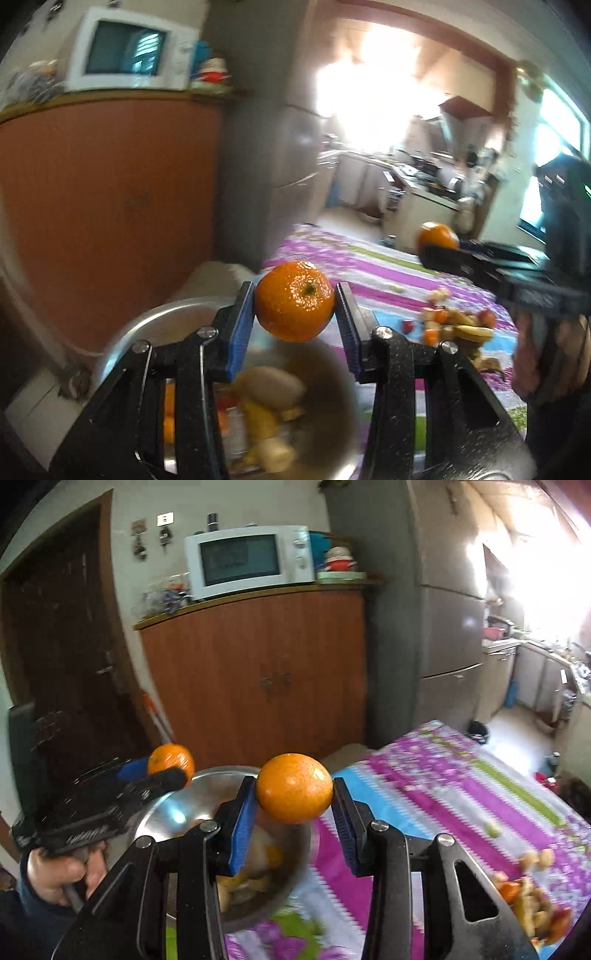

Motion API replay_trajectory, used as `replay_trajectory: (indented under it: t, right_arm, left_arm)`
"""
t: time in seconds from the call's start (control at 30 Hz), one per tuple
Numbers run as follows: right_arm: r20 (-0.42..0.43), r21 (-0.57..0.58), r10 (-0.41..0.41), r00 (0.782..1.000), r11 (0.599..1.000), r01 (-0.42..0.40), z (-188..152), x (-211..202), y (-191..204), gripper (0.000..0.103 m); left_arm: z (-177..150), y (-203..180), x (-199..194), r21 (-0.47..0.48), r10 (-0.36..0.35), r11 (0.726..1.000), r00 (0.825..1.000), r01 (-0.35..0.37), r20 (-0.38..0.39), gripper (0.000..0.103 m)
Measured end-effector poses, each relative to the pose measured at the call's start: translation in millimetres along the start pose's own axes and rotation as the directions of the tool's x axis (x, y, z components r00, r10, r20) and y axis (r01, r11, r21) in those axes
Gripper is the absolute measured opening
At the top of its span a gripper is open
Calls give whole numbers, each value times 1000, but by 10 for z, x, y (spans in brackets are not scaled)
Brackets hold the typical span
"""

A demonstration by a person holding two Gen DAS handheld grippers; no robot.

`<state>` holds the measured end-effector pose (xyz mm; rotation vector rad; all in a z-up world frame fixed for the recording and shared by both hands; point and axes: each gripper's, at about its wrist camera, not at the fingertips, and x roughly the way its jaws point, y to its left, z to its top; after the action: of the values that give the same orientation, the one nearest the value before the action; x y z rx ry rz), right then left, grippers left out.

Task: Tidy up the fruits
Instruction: 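Carry the mandarin and orange in both tools over the steel bowl, then open both tools to drop the mandarin and orange into the bowl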

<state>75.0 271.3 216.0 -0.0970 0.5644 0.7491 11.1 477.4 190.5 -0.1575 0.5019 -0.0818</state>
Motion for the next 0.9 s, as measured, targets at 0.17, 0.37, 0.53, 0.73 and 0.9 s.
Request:
replay_trajectory:
  t: [0.17, 0.37, 0.53, 0.73, 0.9]
  right_arm:
    - [-25, -35, 51, 998, 998, -52, -69, 328, 319, 43]
    - [-56, -44, 70, 996, 996, -73, -213, 582, 438, 43]
    - [-91, -64, 78, 993, 994, -84, -295, 701, 461, 43]
    - [-128, -58, 78, 989, 995, -86, -383, 860, 449, 43]
    - [-160, -58, 73, 984, 995, -83, -441, 970, 446, 43]
  left_arm:
    - [-99, 211, 35, -13, 42, 999, 998, -43, -49, 44]
    - [-200, 226, 156, 15, 44, 999, 991, -43, -129, 44]
    - [-230, 273, 173, 11, 40, 999, 987, -39, -153, 44]
    - [-266, 334, 216, 13, 43, 999, 981, -41, -189, 44]
    - [-303, 347, 306, 17, 49, 999, 973, -46, -228, 44]
